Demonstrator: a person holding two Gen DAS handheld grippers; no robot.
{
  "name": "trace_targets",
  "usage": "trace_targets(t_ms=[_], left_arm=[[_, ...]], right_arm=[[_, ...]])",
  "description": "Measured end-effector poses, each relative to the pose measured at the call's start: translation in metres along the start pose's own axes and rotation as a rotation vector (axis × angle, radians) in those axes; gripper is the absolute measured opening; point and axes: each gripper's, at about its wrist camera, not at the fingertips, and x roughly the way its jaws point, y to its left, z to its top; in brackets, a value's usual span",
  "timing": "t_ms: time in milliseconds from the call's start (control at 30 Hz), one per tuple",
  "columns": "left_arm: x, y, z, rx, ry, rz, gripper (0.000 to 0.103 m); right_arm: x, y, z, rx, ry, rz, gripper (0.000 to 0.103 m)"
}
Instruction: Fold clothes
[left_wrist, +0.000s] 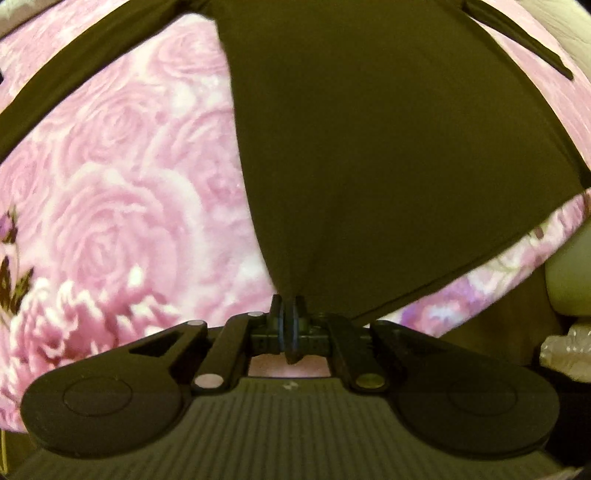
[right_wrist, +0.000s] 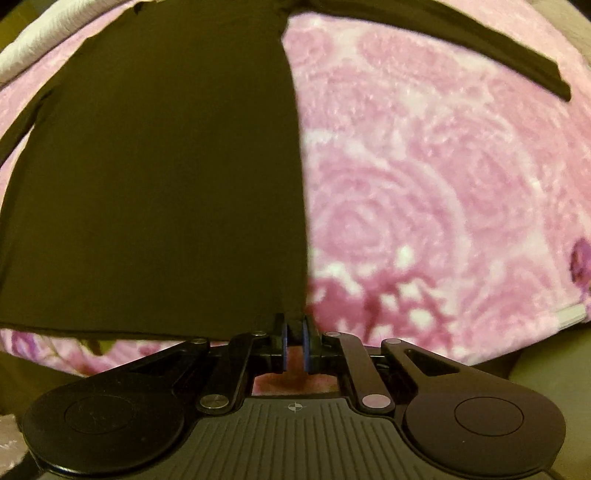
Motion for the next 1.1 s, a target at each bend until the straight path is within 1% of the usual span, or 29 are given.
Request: trace_targets(t_ms=[33,67,100,133,167,200,233,267,333,367,433,467,533,600,700,800,900,1000,1100], left_arm=[[-0.004,0.001,0.001,-0.004,0.002,0.006,0.011],[-0.01,0.002,0.001,-0.004,0.002,0.014,0.011],[-0.018,0.003,0.0,-0.007,-0.002,0.023,0.012],[-0.027,0.004,-0.001,-0.011,-0.01,0.032,0.012],[-0.036,0.005,-0.001,-0.02,-0.017,0.043,0.013],[-0.046,0.005,-0.001,-0.032,-0.024,0.054,0.016],[-0.057,0.004,0.0,-0.045,-0.036,0.065,0.021],[-0.069,0.002,0.001,-0.059,-0.05,0.076,0.024],[-0.091,-0.004,0.007,-0.08,-0.086,0.102,0.034],[-0.102,-0.006,0.01,-0.089,-0.105,0.115,0.037],[-0.123,-0.012,0.017,-0.108,-0.142,0.142,0.045],[-0.134,-0.015,0.02,-0.117,-0.161,0.155,0.046],[-0.157,-0.021,0.029,-0.133,-0.212,0.191,0.051],[-0.178,-0.022,0.033,-0.148,-0.263,0.222,0.054],[-0.208,-0.023,0.041,-0.168,-0.328,0.259,0.063],[-0.231,-0.034,0.045,-0.169,-0.372,0.291,0.065],[-0.248,-0.037,0.043,-0.158,-0.404,0.303,0.066],[-0.257,-0.043,0.038,-0.154,-0.414,0.316,0.067],[-0.261,-0.044,0.031,-0.165,-0.417,0.312,0.067]], right_arm=[[-0.002,0.003,0.001,-0.012,0.008,-0.023,0.011],[-0.007,0.005,0.001,-0.023,0.009,-0.044,0.021],[-0.014,0.007,0.001,-0.033,0.008,-0.065,0.024],[-0.023,0.008,0.001,-0.032,-0.007,-0.069,0.032],[-0.035,0.009,0.002,-0.023,-0.026,-0.061,0.036],[-0.047,0.01,0.003,-0.013,-0.044,-0.052,0.045],[-0.059,0.011,0.005,-0.002,-0.062,-0.042,0.051],[-0.068,0.015,0.008,0.007,-0.079,-0.03,0.054],[-0.084,0.03,0.021,0.01,-0.111,0.002,0.056],[-0.092,0.038,0.027,0.01,-0.128,0.018,0.057],[-0.109,0.053,0.038,0.001,-0.16,0.048,0.058],[-0.119,0.06,0.043,-0.01,-0.176,0.06,0.059],[-0.137,0.078,0.051,-0.032,-0.207,0.082,0.06],[-0.151,0.092,0.06,-0.048,-0.234,0.098,0.061],[-0.177,0.113,0.068,-0.076,-0.269,0.114,0.062],[-0.197,0.135,0.07,-0.127,-0.279,0.082,0.063],[-0.217,0.149,0.069,-0.162,-0.303,0.098,0.063],[-0.228,0.156,0.065,-0.18,-0.331,0.1,0.064],[-0.229,0.159,0.064,-0.171,-0.329,0.107,0.064]])
